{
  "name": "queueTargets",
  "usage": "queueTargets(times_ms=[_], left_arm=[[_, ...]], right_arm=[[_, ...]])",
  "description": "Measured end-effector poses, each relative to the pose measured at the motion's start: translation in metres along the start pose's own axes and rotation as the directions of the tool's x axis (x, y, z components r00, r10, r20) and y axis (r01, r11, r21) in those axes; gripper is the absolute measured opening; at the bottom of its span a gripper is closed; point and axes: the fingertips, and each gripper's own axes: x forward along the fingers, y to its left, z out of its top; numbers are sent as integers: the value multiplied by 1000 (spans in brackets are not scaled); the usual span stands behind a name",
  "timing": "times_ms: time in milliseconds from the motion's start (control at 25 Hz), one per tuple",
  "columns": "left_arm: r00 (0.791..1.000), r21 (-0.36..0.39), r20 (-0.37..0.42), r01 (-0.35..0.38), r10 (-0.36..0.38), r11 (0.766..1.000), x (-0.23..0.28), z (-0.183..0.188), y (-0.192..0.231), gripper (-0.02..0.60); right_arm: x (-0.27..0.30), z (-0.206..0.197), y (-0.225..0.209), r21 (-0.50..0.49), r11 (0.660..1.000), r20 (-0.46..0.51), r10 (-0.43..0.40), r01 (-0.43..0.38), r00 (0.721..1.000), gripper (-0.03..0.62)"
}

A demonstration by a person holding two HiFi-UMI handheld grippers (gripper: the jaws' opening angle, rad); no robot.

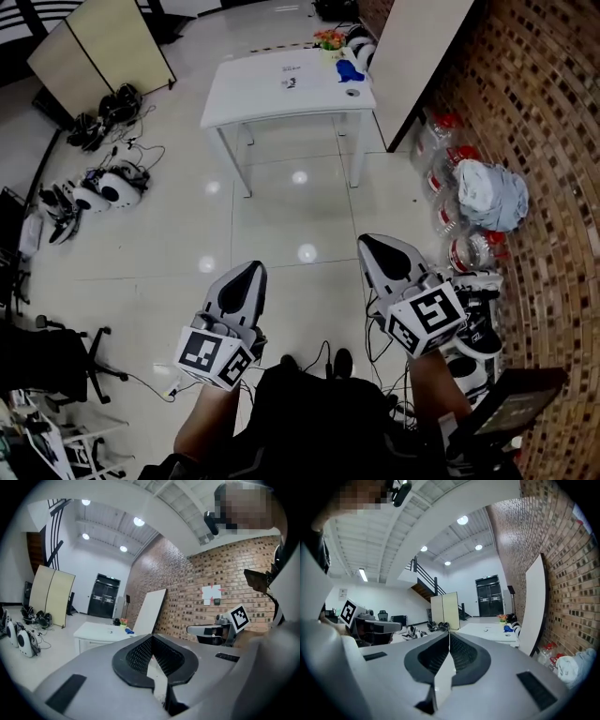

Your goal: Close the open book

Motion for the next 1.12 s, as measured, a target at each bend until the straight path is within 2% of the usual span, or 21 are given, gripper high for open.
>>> queueTargets(times_ms=[240,520,1120], left_arm=[[999,24,-3,46,-46,999,-21,-2,-16,-5],[996,34,12,93,-93,995,-45,2,-11,-5],[996,53,45,79,-81,995,-50,18,-5,-5]], right_arm=[[-20,2,17,-10,999,14,-43,43,999,2],[-28,9,49,-8,998,24,-65,66,998,2],[-22,17,64,-25,998,37,-57,58,998,1]])
